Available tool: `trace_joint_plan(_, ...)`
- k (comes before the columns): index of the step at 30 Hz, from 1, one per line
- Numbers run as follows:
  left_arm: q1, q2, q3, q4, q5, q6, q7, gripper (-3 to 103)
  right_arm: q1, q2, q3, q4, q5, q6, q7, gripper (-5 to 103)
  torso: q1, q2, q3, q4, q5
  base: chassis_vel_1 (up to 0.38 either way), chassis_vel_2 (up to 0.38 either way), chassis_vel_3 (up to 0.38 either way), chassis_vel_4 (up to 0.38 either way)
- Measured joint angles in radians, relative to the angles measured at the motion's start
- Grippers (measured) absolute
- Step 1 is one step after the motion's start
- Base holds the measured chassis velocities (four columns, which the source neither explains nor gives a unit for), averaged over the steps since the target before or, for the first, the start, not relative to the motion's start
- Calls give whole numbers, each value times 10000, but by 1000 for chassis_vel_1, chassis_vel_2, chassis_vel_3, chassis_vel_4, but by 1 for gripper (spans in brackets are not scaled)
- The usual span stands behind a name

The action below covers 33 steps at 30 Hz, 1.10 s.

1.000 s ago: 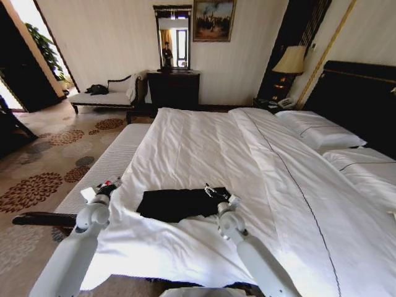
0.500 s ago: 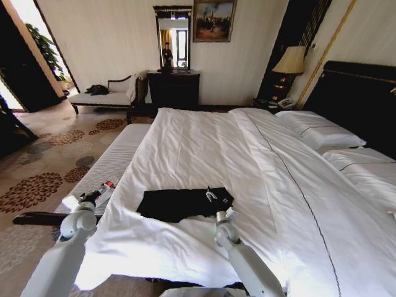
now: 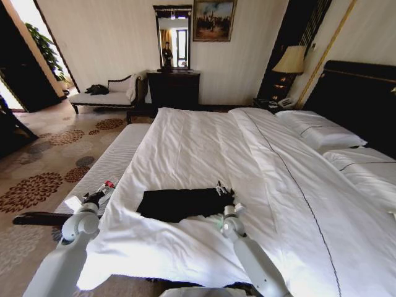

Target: Fold the clothes on the bed.

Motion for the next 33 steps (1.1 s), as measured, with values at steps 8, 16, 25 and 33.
trace_joint_plan(8,59,-198,-381,-860,-788,286,77,100,-2169,-711,328,3058,1359,-2948,2458,100,-2,1,-1,-5,0,0,0,0,0)
trace_joint_plan(16,591,-611,-1071,-2469,-2288,497,370,100,-2614,395,112,2905,1965,-2622,2348,100,-3,0,-1,1,1,0,0,0,0)
trace_joint_plan(25,1280,-912,-1438,-4091,-3263,963,377,100,-2374,1190,622,2327,2480,-1766,1390,100,-2,0,-1,1,-1,0,0,0,0)
trace_joint_plan(33,943,-556,-1209,-5539,-3976,1781,253,100,-2284,1412,612,1559,2655,-1324,710,86,-1,1,-1,-2,0,0,0,0,0)
